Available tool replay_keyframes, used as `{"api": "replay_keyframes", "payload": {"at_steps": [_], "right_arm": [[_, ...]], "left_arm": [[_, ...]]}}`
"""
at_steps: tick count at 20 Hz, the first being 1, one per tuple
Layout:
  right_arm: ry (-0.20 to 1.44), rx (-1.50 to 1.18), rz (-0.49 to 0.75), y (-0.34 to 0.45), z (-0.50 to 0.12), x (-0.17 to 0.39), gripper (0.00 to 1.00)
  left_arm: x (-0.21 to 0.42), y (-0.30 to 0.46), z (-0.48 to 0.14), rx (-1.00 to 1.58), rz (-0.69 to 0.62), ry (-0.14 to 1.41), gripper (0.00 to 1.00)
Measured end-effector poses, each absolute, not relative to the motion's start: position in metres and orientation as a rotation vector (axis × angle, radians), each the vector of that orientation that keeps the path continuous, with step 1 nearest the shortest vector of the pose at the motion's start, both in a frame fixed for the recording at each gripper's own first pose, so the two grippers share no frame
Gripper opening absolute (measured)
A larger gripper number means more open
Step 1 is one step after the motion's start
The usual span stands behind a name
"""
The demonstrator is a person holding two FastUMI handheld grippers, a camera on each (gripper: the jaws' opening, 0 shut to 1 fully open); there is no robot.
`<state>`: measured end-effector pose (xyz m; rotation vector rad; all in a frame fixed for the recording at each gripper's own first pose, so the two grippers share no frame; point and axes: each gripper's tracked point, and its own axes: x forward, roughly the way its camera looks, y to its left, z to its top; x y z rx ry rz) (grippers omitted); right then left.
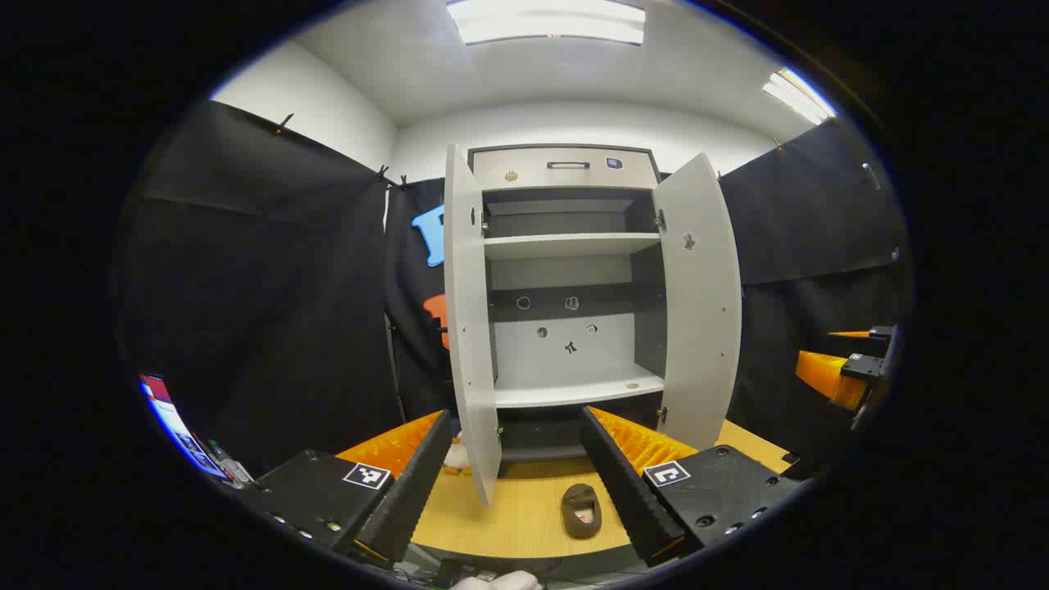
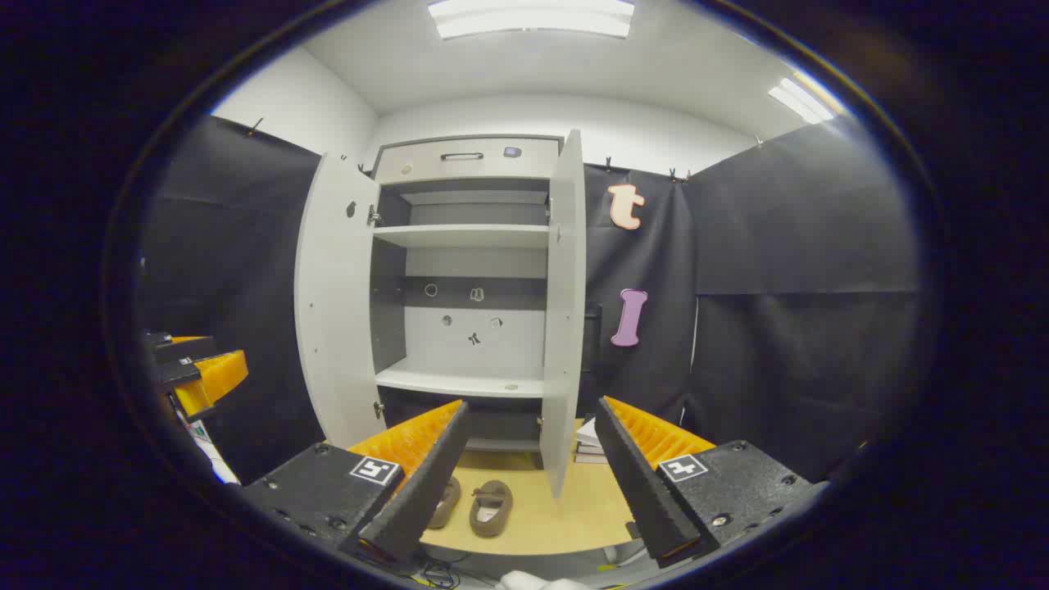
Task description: Grab one shoe with the right hand and put it into the shoe cabinet, grab the other shoe with the left hand and put it into the shoe cabinet; then close the right door with the right hand and the left door with the left hand.
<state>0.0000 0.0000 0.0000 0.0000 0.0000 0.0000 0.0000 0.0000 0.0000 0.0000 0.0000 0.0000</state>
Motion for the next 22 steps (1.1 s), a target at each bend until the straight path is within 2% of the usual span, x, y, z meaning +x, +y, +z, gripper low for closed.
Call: {"api": "replay_keyframes", "payload": {"at_steps": [1,7,8,9,10,15,21,22], "right_arm": [[0.0,-0.002,0.0,0.0,0.0,-0.001,1.0],[0.009,-0.001,0.0,0.003,-0.004,0.0,1.0],[0.01,0.0,0.002,0.004,-0.005,0.0,0.97],[0.012,-0.002,0.001,0.004,-0.005,0.001,1.0],[0.015,-0.004,-0.002,0.003,-0.007,0.001,0.97],[0.031,-0.005,0.004,0.008,-0.013,0.004,1.0],[0.147,-0.043,0.073,0.033,-0.062,0.03,1.0],[0.184,-0.043,0.088,0.038,-0.078,0.036,0.97]], "left_arm": [[0.0,0.0,0.0,-0.002,0.003,-0.001,0.96],[0.001,0.001,-0.004,0.0,0.007,0.014,0.96],[0.001,0.002,-0.005,0.0,0.007,0.015,0.96],[0.001,0.002,-0.005,0.0,0.009,0.015,0.96],[0.002,0.002,-0.005,0.0,0.011,0.017,0.96],[0.002,0.003,-0.009,-0.003,0.019,0.027,0.96],[-0.002,0.008,-0.024,0.004,0.033,0.054,0.96],[-0.002,0.011,-0.027,0.003,0.045,0.06,0.96]]}}
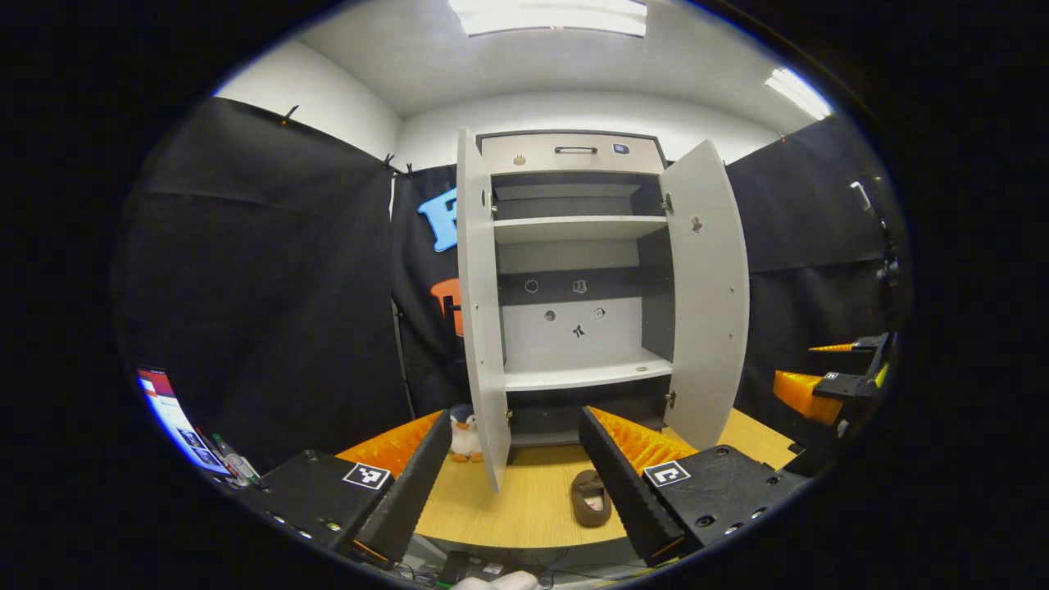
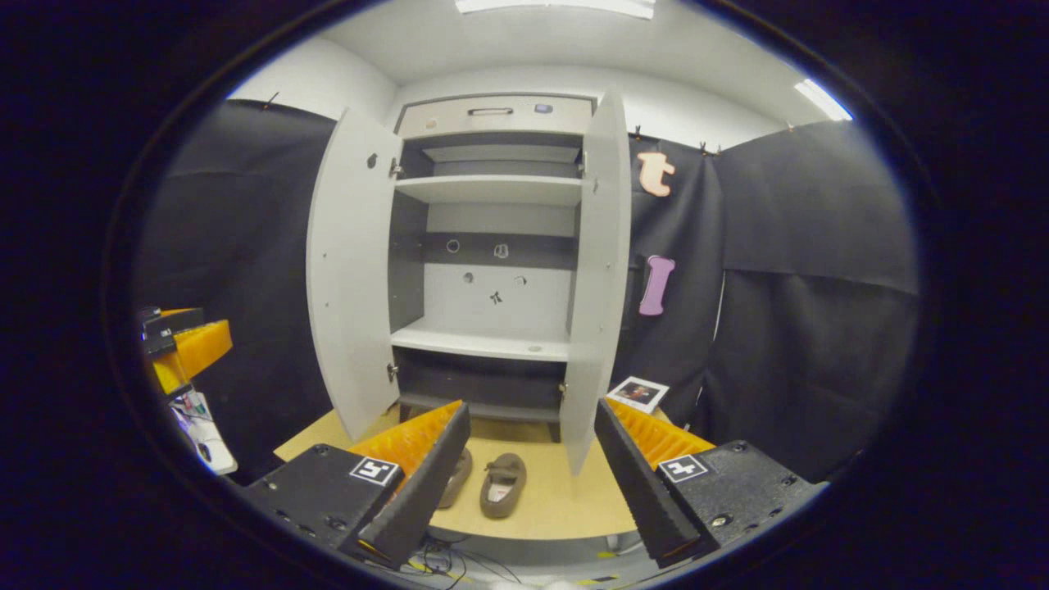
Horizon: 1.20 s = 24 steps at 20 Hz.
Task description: Grab one shoe with the right hand and put it into the shoe cabinet, grab the other shoe with the left hand and put it into the shoe cabinet; then close the right door with the right hand and the left door with the left hand.
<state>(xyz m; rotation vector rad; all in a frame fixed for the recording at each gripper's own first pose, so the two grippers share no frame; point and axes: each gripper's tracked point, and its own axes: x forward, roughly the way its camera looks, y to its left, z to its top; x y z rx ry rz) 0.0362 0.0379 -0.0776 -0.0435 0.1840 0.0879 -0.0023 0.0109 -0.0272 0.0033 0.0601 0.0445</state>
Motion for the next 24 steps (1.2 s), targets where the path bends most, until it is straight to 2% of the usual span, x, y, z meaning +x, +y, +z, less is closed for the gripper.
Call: {"api": "replay_keyframes", "payload": {"at_steps": [1,8,9,10,13,14,15,19,24], "right_arm": [[0.228,-0.043,0.106,0.045,-0.096,0.043,1.0],[0.488,-0.038,0.195,0.087,-0.227,0.093,1.0],[0.526,-0.042,0.199,0.089,-0.247,0.1,0.97],[0.56,-0.041,0.208,0.094,-0.266,0.108,1.0],[0.643,-0.02,0.247,0.11,-0.311,0.133,1.0],[0.657,-0.017,0.255,0.114,-0.325,0.143,0.96],[0.672,-0.025,0.254,0.116,-0.337,0.155,0.99],[0.755,-0.015,0.252,0.124,-0.383,0.191,0.96],[0.804,0.01,0.196,0.113,-0.421,0.24,0.89]], "left_arm": [[-0.002,0.013,-0.03,-0.003,0.054,0.066,0.96],[-0.009,0.029,-0.038,-0.008,0.14,0.087,0.96],[-0.009,0.033,-0.038,-0.009,0.152,0.088,0.96],[-0.01,0.036,-0.038,-0.009,0.168,0.093,0.96],[-0.009,0.045,-0.041,-0.017,0.21,0.11,0.96],[-0.009,0.046,-0.044,-0.018,0.224,0.122,0.96],[-0.008,0.049,-0.047,-0.017,0.238,0.129,0.96],[0.005,0.058,-0.052,-0.006,0.29,0.146,0.96],[0.029,0.059,-0.059,-0.011,0.327,0.169,0.96]]}}
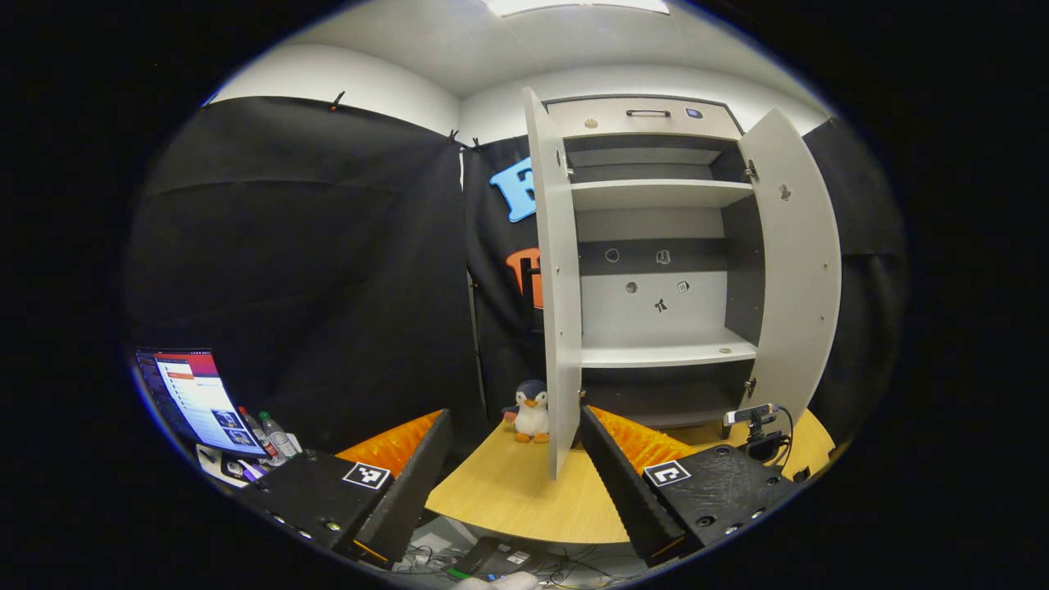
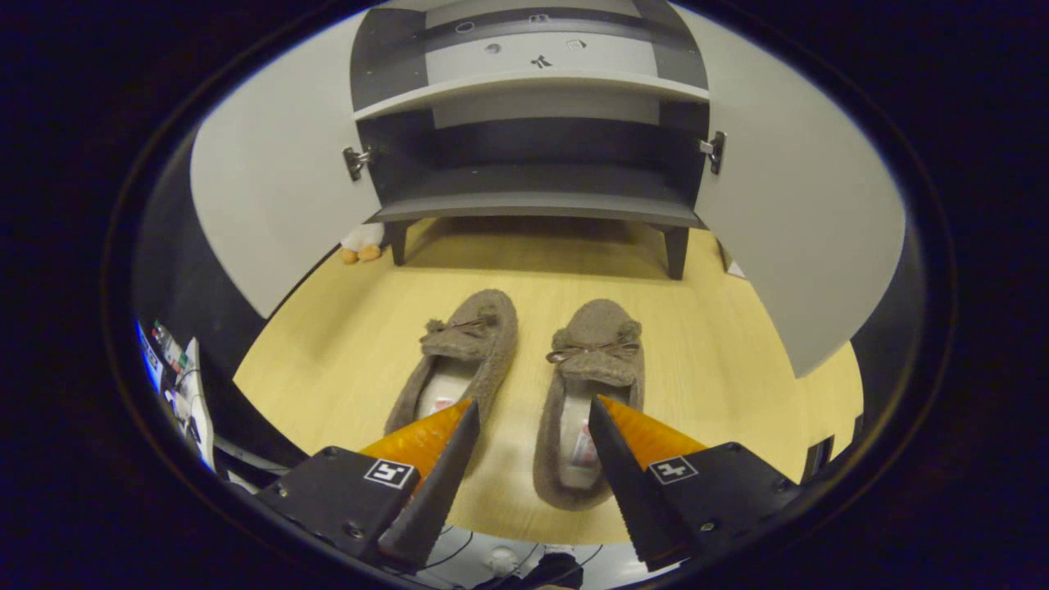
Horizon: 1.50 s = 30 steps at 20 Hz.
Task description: Grab one shoe with the right hand and put it into the shoe cabinet, grab the other shoe with the left hand and put it into the shoe cabinet; then close the right door with the right hand and the left door with the left hand.
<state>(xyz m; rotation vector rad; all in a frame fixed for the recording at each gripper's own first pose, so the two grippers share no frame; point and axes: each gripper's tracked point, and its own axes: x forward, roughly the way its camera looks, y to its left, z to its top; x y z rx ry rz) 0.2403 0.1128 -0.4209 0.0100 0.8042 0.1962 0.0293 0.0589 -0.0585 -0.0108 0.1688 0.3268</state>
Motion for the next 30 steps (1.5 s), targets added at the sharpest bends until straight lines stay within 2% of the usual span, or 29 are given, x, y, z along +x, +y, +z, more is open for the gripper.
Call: {"api": "replay_keyframes", "payload": {"at_steps": [4,5,6,9,10,11,12,13,14,15,17,18,20,22,26,30], "right_arm": [[0.864,0.038,0.205,0.115,-0.445,0.259,0.81],[0.872,0.052,0.205,0.117,-0.45,0.264,0.74],[0.878,0.058,0.199,0.116,-0.454,0.267,0.79],[0.858,0.075,0.168,0.114,-0.46,0.287,0.79],[0.849,0.08,0.151,0.111,-0.462,0.293,0.72],[0.838,0.083,0.134,0.108,-0.464,0.3,0.78],[0.829,0.078,0.116,0.104,-0.469,0.306,0.67],[0.827,0.081,0.099,0.101,-0.472,0.314,0.7],[0.826,0.091,0.094,0.102,-0.475,0.316,0.46],[0.812,0.091,0.082,0.101,-0.475,0.321,0.52],[0.793,0.069,0.086,0.102,-0.477,0.326,0.46],[0.791,0.06,0.098,0.104,-0.477,0.327,0.31],[0.795,0.059,0.096,0.106,-0.476,0.328,0.18],[0.806,0.088,0.093,0.106,-0.471,0.327,0.09],[0.752,0.068,0.112,0.101,-0.428,0.323,0.08],[0.639,0.058,0.152,0.104,-0.347,0.323,0.08]], "left_arm": [[0.045,0.06,-0.06,-0.002,0.348,0.179,0.97],[0.05,0.061,-0.061,-0.004,0.351,0.182,0.96],[0.053,0.061,-0.061,-0.007,0.355,0.184,0.96],[0.063,0.06,-0.062,-0.004,0.362,0.187,0.96],[0.065,0.06,-0.064,-0.001,0.363,0.191,0.96],[0.067,0.059,-0.066,-0.002,0.364,0.198,0.96],[0.068,0.058,-0.069,-0.01,0.362,0.21,0.96],[0.07,0.056,-0.073,-0.019,0.357,0.22,0.96],[0.071,0.055,-0.075,-0.023,0.356,0.231,0.96],[0.071,0.055,-0.077,-0.023,0.356,0.237,0.96],[0.071,0.055,-0.082,-0.017,0.361,0.25,0.96],[0.071,0.054,-0.083,-0.016,0.355,0.25,0.96],[0.07,0.051,-0.082,-0.013,0.346,0.248,0.97],[0.069,0.051,-0.081,-0.006,0.339,0.237,0.96],[0.068,0.044,-0.081,-0.032,0.304,0.219,0.96],[0.067,0.028,-0.084,-0.037,0.251,0.201,0.96]]}}
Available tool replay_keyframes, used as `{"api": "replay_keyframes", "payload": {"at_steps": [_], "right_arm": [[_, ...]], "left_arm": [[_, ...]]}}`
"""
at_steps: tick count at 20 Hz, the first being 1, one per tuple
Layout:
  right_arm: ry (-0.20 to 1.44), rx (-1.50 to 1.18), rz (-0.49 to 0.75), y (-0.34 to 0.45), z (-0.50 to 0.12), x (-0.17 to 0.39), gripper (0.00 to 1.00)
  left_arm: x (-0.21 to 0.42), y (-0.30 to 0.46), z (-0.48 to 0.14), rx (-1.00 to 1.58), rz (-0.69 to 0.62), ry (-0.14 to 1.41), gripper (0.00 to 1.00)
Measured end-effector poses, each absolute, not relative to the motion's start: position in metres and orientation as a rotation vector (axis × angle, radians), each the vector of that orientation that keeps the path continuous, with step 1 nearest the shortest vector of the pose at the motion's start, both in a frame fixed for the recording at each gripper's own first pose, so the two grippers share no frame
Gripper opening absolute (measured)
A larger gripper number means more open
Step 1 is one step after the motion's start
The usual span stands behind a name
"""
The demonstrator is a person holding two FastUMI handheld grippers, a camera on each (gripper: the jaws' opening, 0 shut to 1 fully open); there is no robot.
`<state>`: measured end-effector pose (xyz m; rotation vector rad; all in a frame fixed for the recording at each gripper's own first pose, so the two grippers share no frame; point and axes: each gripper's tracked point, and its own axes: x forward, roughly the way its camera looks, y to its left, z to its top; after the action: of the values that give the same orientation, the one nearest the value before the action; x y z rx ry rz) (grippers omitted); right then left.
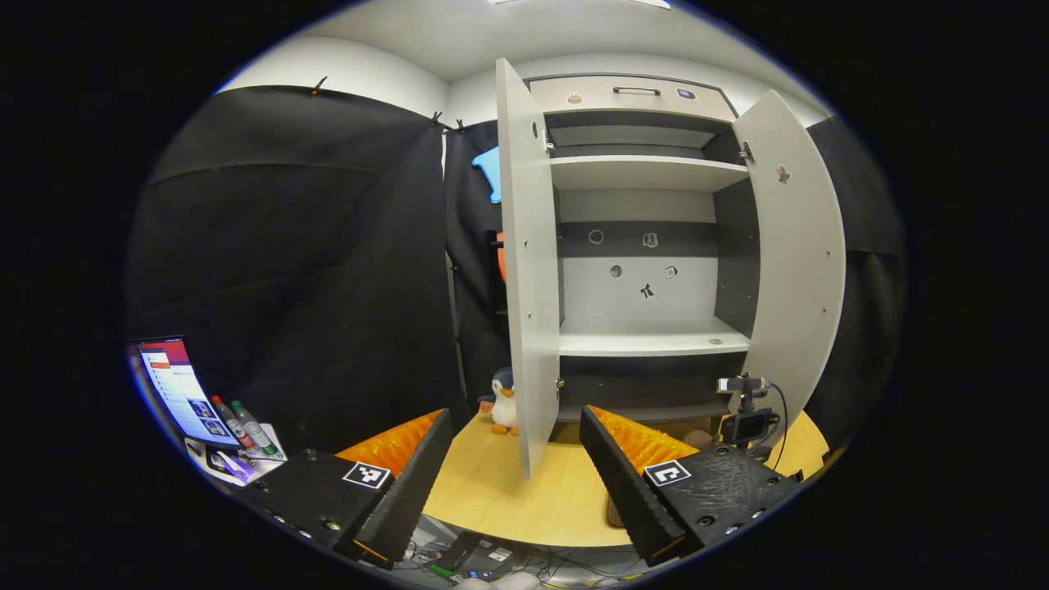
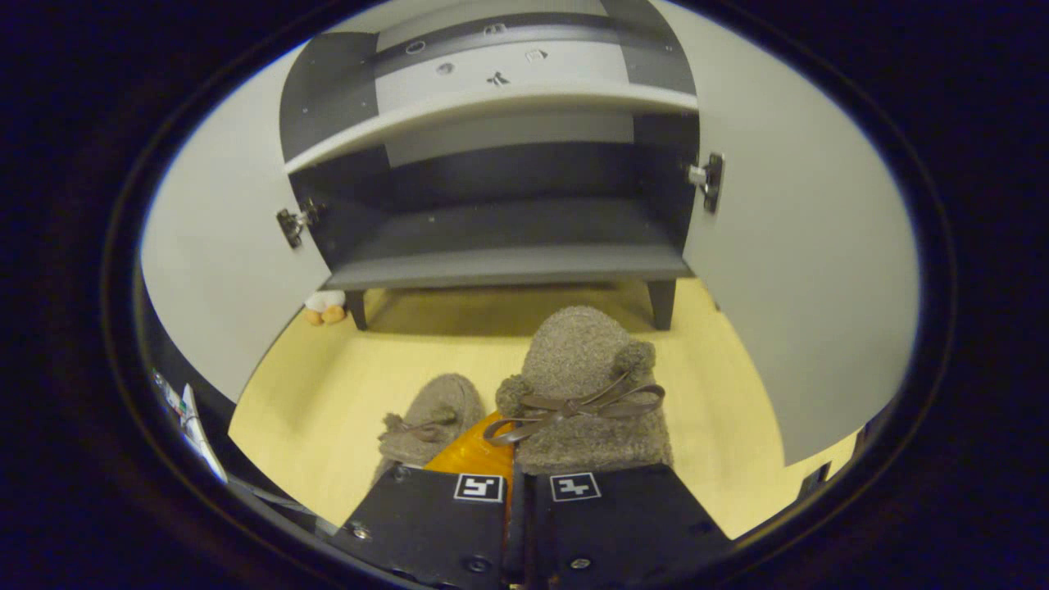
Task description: Grab one shoe with the right hand and put it into the shoe cabinet, grab the other shoe with the left hand and put it into the shoe cabinet; then close the right door with the right hand and the left door with the left hand.
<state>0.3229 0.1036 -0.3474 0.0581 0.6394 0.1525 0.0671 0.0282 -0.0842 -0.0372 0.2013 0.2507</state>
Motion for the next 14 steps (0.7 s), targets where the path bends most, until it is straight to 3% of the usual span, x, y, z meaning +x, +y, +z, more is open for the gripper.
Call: {"api": "replay_keyframes", "payload": {"at_steps": [8,14], "right_arm": [[0.415,0.046,0.221,0.116,-0.184,0.353,0.07],[0.316,-0.005,0.219,0.124,-0.101,0.42,0.08]], "left_arm": [[0.07,0.017,-0.089,-0.043,0.208,0.178,0.96],[0.07,0.009,-0.087,-0.056,0.226,0.172,0.96]]}}
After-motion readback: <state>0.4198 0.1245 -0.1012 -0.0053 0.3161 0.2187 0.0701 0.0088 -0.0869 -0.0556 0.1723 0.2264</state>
